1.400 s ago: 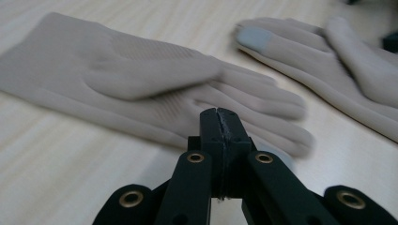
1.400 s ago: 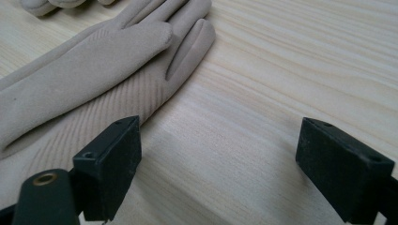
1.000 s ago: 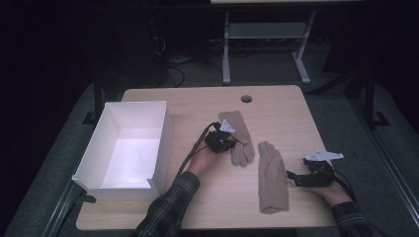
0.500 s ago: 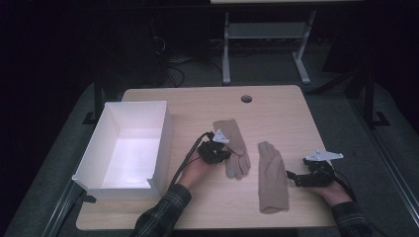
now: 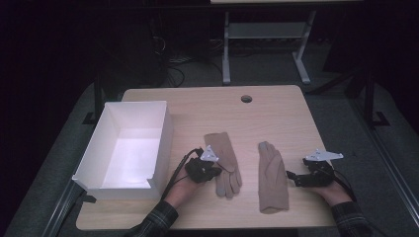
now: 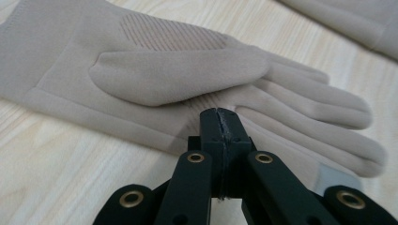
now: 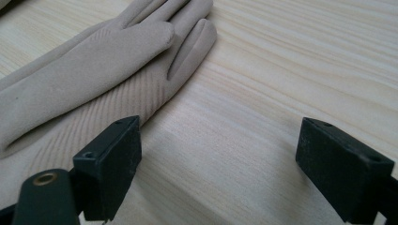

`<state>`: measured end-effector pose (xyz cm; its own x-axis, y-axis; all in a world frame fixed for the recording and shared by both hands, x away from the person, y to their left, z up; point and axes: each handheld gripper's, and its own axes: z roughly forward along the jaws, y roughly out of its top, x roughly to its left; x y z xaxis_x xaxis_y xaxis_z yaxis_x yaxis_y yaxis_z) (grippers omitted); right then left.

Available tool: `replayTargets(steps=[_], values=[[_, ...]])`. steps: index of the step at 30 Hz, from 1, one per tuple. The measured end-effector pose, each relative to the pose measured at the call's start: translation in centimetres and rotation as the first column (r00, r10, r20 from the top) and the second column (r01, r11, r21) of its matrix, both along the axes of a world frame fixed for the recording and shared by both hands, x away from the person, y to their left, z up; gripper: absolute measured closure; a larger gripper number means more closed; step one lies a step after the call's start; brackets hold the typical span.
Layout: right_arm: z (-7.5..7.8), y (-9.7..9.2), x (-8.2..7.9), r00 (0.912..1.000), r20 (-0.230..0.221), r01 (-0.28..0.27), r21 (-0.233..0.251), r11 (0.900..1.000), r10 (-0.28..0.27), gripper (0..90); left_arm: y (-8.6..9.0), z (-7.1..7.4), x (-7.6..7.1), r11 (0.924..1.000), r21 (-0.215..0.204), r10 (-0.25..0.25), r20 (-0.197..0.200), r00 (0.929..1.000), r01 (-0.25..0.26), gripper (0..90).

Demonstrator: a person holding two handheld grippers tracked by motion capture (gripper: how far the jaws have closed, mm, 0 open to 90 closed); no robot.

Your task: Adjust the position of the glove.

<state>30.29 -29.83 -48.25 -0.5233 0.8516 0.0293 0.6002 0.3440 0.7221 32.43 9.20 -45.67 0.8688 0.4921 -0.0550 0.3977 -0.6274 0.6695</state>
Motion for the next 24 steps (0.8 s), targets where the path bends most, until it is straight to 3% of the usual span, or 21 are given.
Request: replayTargets(steps=[5, 10, 17, 24], values=[[0.0, 0.0, 0.0, 1.0, 0.001, 0.001, 0.0, 1.0, -0.001, 14.2, 1.6, 1.0, -1.9, 0.9982, -0.06, -0.006, -0.026, 0.9997, 0.004, 89.5], [0.0, 0.0, 0.0, 1.0, 0.001, 0.0, 0.0, 1.0, 0.0, 14.2, 2.0, 0.6, -3.4, 0.9978, -0.058, -0.035, -0.052, 0.998, 0.032, 89.5], [0.0, 0.1, 0.0, 1.0, 0.002, 0.001, 0.002, 1.0, -0.001, 14.1, 0.3, 0.0, -4.1, 0.9943, -0.015, -0.106, -0.053, 0.9929, 0.106, 89.5], [0.0, 0.1, 0.0, 1.0, 0.003, -0.002, 0.001, 1.0, 0.002, 14.1, -2.2, -0.3, -3.8, 0.9878, -0.008, -0.156, -0.05, 0.9866, 0.155, 89.5]])
